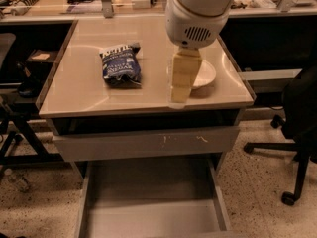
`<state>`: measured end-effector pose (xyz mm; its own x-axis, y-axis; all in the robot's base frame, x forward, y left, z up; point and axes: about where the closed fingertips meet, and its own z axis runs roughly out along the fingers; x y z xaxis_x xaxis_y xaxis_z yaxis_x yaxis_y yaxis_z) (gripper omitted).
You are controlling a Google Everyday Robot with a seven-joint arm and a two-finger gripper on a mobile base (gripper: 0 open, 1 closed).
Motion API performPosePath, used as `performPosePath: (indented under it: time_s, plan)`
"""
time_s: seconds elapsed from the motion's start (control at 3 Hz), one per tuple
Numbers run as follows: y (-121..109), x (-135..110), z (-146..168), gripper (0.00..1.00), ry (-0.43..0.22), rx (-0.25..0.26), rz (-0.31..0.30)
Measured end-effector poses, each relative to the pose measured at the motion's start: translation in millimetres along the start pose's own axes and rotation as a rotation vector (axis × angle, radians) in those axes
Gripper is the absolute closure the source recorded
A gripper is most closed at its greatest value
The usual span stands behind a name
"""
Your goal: Place blue chip bag into middle drawer
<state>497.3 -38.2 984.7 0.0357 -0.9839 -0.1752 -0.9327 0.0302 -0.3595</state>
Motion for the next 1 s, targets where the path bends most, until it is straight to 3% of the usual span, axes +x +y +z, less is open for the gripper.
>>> performPosePath:
  time_s: [0.33, 0.67, 1.0]
  plan:
    - [-29.4, -24.7, 20.2, 0.0, -0.013, 0.003, -0.001]
    - [-101.2, -67.4, 60.5, 0.0, -0.067, -0.01, -0.004]
    - [-102.9, -68.5, 58.3, 0.0, -0.074, -0.001, -0.003]
